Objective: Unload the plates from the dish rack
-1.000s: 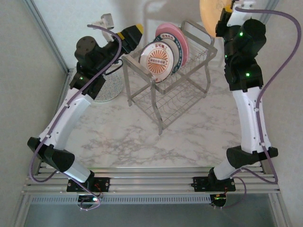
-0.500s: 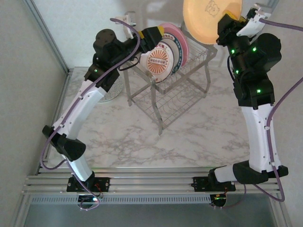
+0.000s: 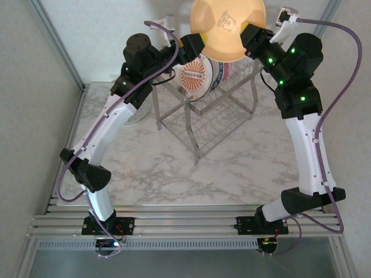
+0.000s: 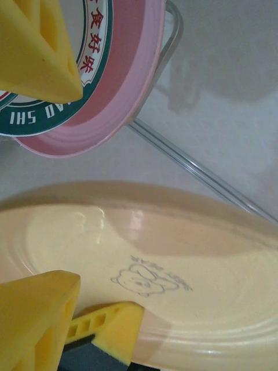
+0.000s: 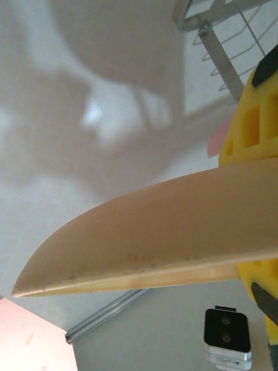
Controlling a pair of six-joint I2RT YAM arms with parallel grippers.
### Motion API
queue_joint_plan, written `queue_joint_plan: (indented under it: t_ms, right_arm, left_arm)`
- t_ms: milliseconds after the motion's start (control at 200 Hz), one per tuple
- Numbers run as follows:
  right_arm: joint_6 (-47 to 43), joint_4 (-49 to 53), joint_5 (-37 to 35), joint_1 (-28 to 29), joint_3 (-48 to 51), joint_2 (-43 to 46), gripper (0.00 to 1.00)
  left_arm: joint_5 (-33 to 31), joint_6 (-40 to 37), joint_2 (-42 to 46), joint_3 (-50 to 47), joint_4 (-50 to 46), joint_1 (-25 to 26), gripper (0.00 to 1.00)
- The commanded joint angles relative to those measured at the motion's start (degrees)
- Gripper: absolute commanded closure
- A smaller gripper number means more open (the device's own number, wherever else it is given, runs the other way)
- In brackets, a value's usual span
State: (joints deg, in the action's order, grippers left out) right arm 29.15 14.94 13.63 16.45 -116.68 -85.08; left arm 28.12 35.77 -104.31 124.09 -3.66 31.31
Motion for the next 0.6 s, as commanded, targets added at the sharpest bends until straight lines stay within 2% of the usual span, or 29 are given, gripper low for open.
queue_joint_plan:
  t_ms: [0, 65, 175, 345, 486, 521, 596]
  right_arm:
    - [2.87, -1.99, 3.44, 0.47, -2.01, 0.37, 1.00]
    - [3.33, -2.12, 4.43, 0.53, -2.14, 0.06, 1.00]
    - [3.46, -1.54, 4.84, 0.91, -2.12, -0.22, 1.00]
    - [3.46, -1.16, 5.30, 1.09, -1.79, -0.20, 1.00]
    - [3.30, -0.03, 6.66, 1.22, -2.52, -0.70, 1.00]
    - [3.08, 0.17, 6.64, 1.23, -2.63, -0.75, 1.00]
    - [2.38, 0.52, 6.43, 1.52, -2.66, -0.59, 0.84]
  left_arm:
    - [-0.17, 0.09, -0.58, 1.91, -0.24, 0.33, 0.28]
    - [-0.67, 0.24, -0.78, 1.88, -0.68, 0.32, 0.32]
    - [-1.22, 0.61, -1.07, 1.89, -0.76, 0.32, 0.46]
    - [-1.49, 1.23, -0.98, 1.94, -0.62, 0.29, 0.79]
    - [-0.97, 2.55, -0.98, 1.90, -0.60, 0.20, 0.99]
    - [-0.83, 3.12, -0.93, 1.84, -0.42, 0.08, 1.00]
    - [-0.73, 4.82, -0.48, 1.53, 0.55, -0.42, 1.00]
